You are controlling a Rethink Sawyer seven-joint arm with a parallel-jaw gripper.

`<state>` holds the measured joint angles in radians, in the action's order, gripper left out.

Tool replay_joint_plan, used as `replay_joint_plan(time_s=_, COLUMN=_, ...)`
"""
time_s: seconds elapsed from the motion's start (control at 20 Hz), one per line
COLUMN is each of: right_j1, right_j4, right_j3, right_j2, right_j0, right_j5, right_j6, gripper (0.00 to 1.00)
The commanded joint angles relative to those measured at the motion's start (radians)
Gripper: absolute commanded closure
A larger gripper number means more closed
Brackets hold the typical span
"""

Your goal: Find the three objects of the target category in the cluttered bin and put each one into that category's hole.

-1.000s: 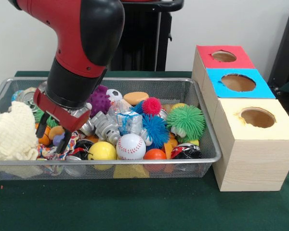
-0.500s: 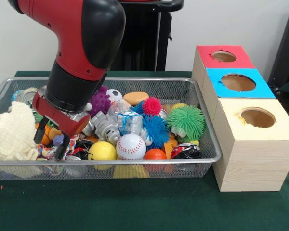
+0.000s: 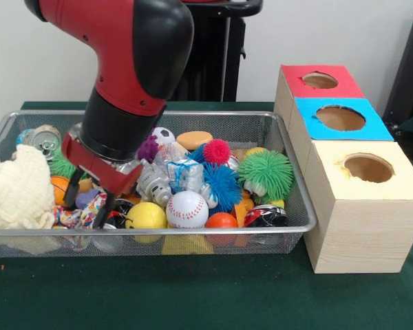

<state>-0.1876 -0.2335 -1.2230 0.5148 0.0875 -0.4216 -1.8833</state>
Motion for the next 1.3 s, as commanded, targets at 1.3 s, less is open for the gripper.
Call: replay_joint_plan(time_s=1.3, right_j1=0.065, right_j4=-0.085, right_j3=-0.171, right_j2=-0.111, right_j0=0.004, right_j5=-0.175, right_j6=-0.239, gripper=0.0)
